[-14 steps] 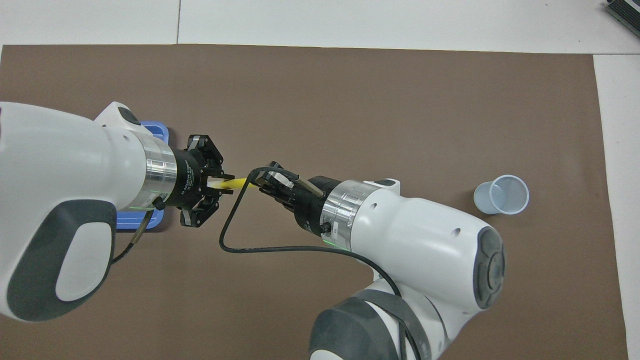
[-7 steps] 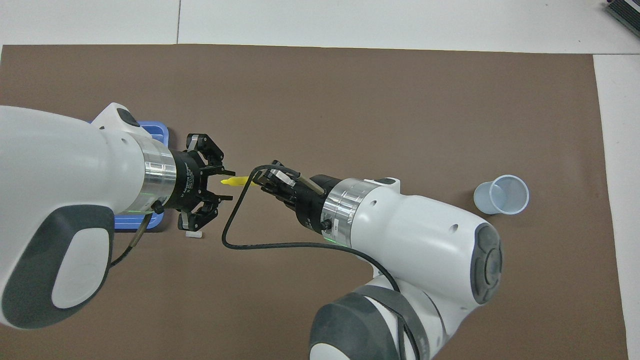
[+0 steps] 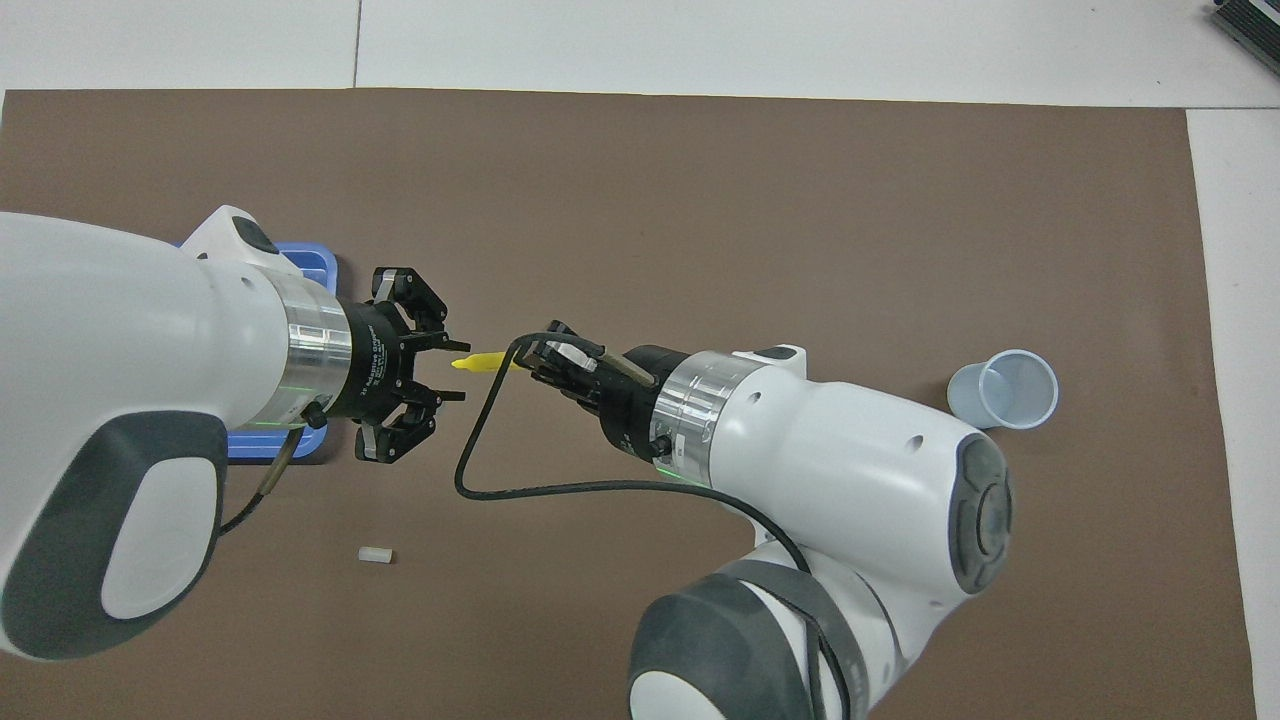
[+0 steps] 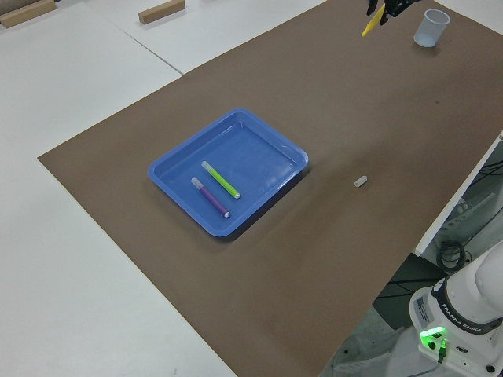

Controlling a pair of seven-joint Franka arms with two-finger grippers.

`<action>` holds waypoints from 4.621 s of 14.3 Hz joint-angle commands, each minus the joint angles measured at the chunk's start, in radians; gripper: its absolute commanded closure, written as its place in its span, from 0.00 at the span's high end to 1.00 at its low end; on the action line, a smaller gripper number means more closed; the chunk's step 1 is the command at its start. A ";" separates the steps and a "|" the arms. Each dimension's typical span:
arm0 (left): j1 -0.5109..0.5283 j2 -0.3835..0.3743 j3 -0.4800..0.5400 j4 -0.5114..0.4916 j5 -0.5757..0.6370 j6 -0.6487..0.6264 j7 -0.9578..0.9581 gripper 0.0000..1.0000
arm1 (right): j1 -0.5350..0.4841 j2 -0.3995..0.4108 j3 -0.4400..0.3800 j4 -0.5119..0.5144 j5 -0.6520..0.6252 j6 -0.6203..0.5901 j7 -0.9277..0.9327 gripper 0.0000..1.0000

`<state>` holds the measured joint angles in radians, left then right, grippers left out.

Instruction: Transfer and insert pens with both arms

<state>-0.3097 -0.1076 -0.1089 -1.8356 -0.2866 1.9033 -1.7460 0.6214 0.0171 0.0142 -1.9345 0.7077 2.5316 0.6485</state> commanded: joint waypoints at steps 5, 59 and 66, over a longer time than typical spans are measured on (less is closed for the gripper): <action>-0.009 -0.027 0.011 -0.022 -0.014 -0.012 0.013 0.40 | -0.158 -0.026 0.003 0.003 -0.115 -0.324 -0.317 0.00; 0.399 -0.089 0.028 -0.119 0.284 -0.221 2.037 1.00 | -0.654 -0.057 -0.002 -0.201 -0.758 -0.463 -1.285 0.00; 0.414 -0.080 0.028 -0.185 0.285 -0.115 2.079 1.00 | -0.654 -0.057 -0.002 -0.222 -0.758 -0.444 -1.277 0.00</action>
<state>0.0925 -0.1583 -0.0734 -1.9742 -0.0184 1.7486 0.3057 -0.0186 -0.0089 0.0050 -2.1227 -0.0650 2.0643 -0.6084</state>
